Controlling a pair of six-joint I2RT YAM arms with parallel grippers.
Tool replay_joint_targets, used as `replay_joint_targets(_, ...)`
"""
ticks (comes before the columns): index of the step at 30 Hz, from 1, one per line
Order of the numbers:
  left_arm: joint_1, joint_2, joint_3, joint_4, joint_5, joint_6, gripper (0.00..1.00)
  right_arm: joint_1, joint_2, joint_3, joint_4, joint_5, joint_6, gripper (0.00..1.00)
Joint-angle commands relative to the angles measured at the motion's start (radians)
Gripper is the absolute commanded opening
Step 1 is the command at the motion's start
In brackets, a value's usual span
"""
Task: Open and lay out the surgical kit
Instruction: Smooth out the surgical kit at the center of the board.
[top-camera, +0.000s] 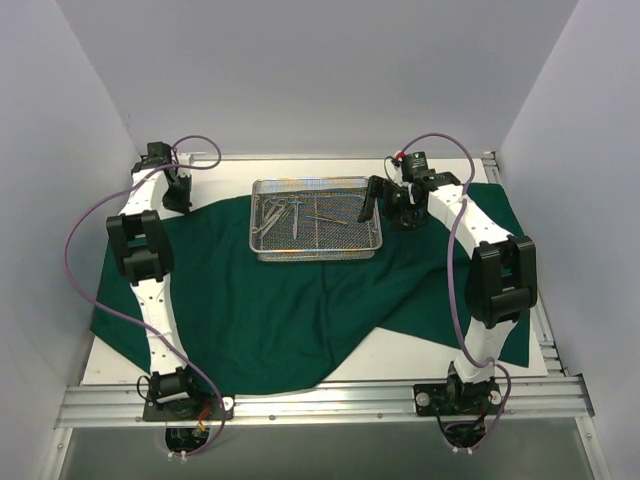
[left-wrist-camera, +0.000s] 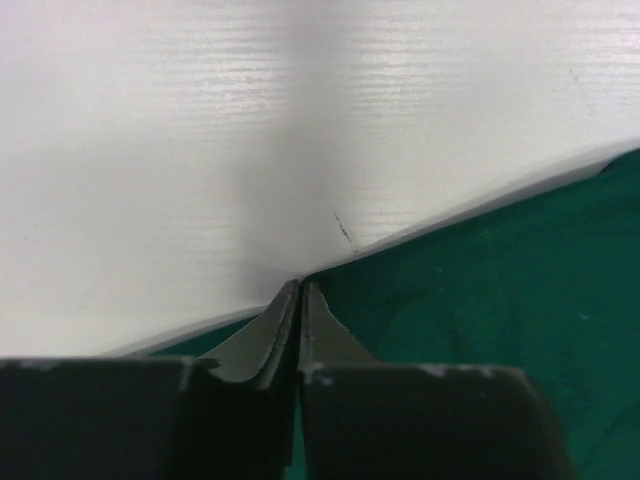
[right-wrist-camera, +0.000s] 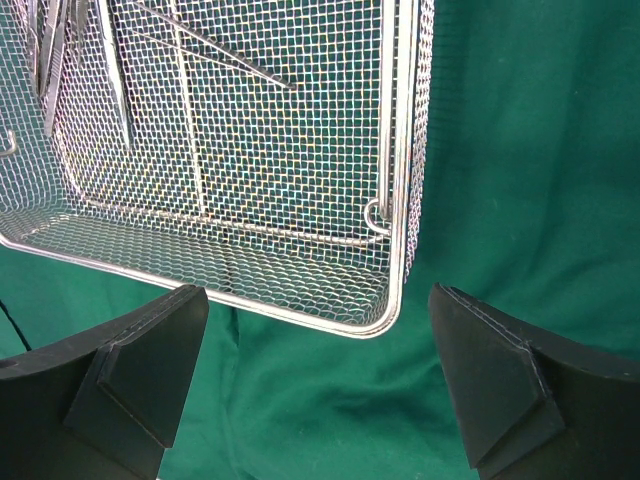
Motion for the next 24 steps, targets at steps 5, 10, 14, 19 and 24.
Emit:
replay_joint_targets(5, -0.002, -0.127, -0.048, -0.065, 0.054, -0.074, 0.02, -0.005, -0.033, 0.029, -0.012, -0.014, 0.009, 1.0)
replay_joint_targets(10, -0.027, -0.321, -0.23, 0.002, 0.017, -0.189, 0.02, -0.005, -0.043, 0.036, -0.009, -0.025, 0.016, 1.0)
replay_joint_targets(14, -0.088, -0.512, -0.432, 0.056, -0.125, -0.292, 0.02, -0.004, -0.054, 0.011, 0.005, -0.033, 0.021, 1.0)
replay_joint_targets(19, -0.145, -0.756, -0.698, 0.085, -0.154, -0.383, 0.02, -0.004, -0.077, -0.033, 0.024, -0.044, 0.027, 1.0)
replay_joint_targets(24, -0.188, -0.926, -0.957, 0.09, -0.001, -0.588, 0.02, -0.002, -0.085, -0.069, 0.031, -0.051, 0.027, 1.0)
